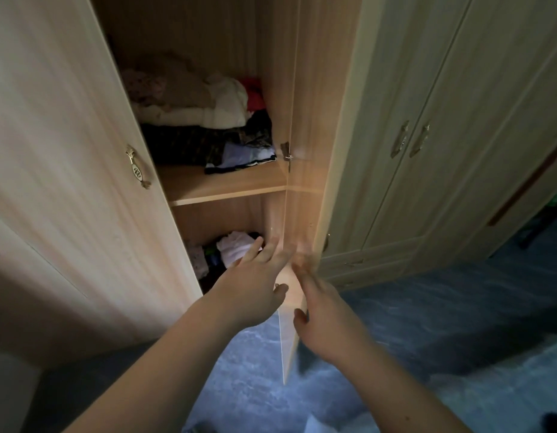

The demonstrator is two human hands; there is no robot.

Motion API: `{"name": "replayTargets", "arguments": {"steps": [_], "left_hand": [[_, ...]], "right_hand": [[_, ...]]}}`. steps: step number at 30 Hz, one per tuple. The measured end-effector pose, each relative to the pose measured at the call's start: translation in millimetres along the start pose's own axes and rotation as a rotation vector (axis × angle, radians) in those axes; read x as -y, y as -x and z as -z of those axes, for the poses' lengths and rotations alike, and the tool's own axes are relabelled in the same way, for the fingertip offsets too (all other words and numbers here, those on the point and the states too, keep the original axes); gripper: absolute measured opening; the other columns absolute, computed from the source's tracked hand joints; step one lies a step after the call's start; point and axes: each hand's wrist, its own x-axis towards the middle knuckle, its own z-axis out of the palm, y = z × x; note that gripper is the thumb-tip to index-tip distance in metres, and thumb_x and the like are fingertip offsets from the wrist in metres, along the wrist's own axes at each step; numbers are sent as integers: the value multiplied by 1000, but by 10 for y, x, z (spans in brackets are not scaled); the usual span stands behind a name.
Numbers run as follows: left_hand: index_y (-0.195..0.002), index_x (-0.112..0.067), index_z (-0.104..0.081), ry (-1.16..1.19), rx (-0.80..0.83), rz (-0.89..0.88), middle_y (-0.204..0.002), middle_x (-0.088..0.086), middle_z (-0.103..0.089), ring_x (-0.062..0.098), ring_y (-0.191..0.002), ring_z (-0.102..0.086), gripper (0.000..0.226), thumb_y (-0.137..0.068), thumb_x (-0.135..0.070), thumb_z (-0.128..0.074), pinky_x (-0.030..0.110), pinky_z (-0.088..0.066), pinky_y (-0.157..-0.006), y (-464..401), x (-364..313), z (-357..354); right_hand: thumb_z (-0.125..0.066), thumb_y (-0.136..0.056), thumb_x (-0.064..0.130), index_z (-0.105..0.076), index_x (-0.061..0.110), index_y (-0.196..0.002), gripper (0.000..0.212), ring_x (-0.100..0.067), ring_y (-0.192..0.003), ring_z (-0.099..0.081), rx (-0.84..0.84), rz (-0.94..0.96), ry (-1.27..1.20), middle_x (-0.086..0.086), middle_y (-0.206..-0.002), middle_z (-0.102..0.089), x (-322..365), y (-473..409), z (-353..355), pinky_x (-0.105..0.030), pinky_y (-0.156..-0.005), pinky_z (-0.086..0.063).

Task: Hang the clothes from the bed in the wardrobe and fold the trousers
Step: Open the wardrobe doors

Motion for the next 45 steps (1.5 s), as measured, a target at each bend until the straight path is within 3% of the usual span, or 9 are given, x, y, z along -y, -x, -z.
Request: {"name": "replayTargets", "arguments": {"steps": [4, 8, 17, 22, 25, 32, 36, 40, 45], "left_hand": [[-156, -41, 4, 2, 14, 86, -168, -3, 8, 27, -155, 5, 74, -100, -47, -44, 52, -23, -121, 4, 509, -17], [-157, -39, 0, 33, -9, 173, -169, 1, 4, 29, -155, 3, 70, -100, -49, -41, 49, -19, -123, -16, 1149, 119], [-159, -30, 8, -61, -40, 322, -168, 6, 10, 31, -154, 11, 73, -103, -45, -36, 46, -9, -123, -156, 2941, 879], [-155, -20, -24, 143, -315, 302, -164, 4, -20, 29, -151, -17, 64, -96, -24, -50, 40, -27, -120, -579, 3594, 1048], [-148, -19, -36, 499, -417, 292, -152, -1, -37, 22, -129, -49, 59, -93, -11, -56, 24, -39, -102, -779, 3671, 946], [-107, -26, -41, 1083, -602, 343, -130, 4, -50, 23, -121, -54, 41, -80, 2, -55, 27, -48, -85, -868, 3675, 737], [-100, -30, -35, 1089, -625, 352, -124, 12, -50, 29, -112, -56, 37, -72, -13, -53, 48, -47, -93, -700, 3618, 762], [-114, -18, -36, 981, -560, 342, -116, -1, -51, 19, -108, -57, 35, -90, -9, -60, 37, -46, -96, -238, 3305, 696], [-123, -20, -32, 866, -573, 468, -120, 2, -53, 17, -110, -56, 43, -90, -5, -56, 27, -39, -92, 641, 2879, 519]], "right_hand": [[-52, -96, 26, -3, 34, -158, 79, -18, -155, -2, 17, 19, 123, 8, -168, 5, 183, -310, -189, -40, -117, -34], [-46, -100, 32, 4, 36, -158, 77, -16, -155, 9, 84, 2, 245, 9, -167, 12, 494, -811, -429, -45, -125, -13], [-43, -100, 37, 5, 36, -158, 76, -18, -155, 10, 68, -2, 312, 8, -168, 11, 1516, -2322, -910, -47, -125, -10], [-47, -98, 36, 1, 34, -159, 77, -16, -155, 3, 25, -11, 302, 9, -168, 4, 1861, -2878, -1066, -41, -125, -12], [-51, -97, 30, -5, 33, -159, 77, -17, -155, 3, 29, -43, 256, 8, -168, 2, 1866, -2946, -1121, -41, -125, -15], [-48, -99, 32, 11, 35, -157, 83, -17, -154, 9, 38, -94, 259, 8, -168, 8, 1855, -2783, -1135, -38, -126, -10], [-45, -100, 35, 11, 35, -157, 81, -19, -154, 10, 42, -49, 321, 6, -168, 9, 1962, -2527, -1171, -46, -125, -14], [-40, -102, 44, 11, 36, -158, 76, -19, -154, 11, 61, 38, 371, 6, -168, 11, 2069, -2188, -1168, -43, -124, -6], [-37, -102, 50, 6, 37, -158, 73, -21, -154, 11, 73, 161, 350, 6, -168, 7, 2150, -1654, -1178, -48, -125, -9]]}}
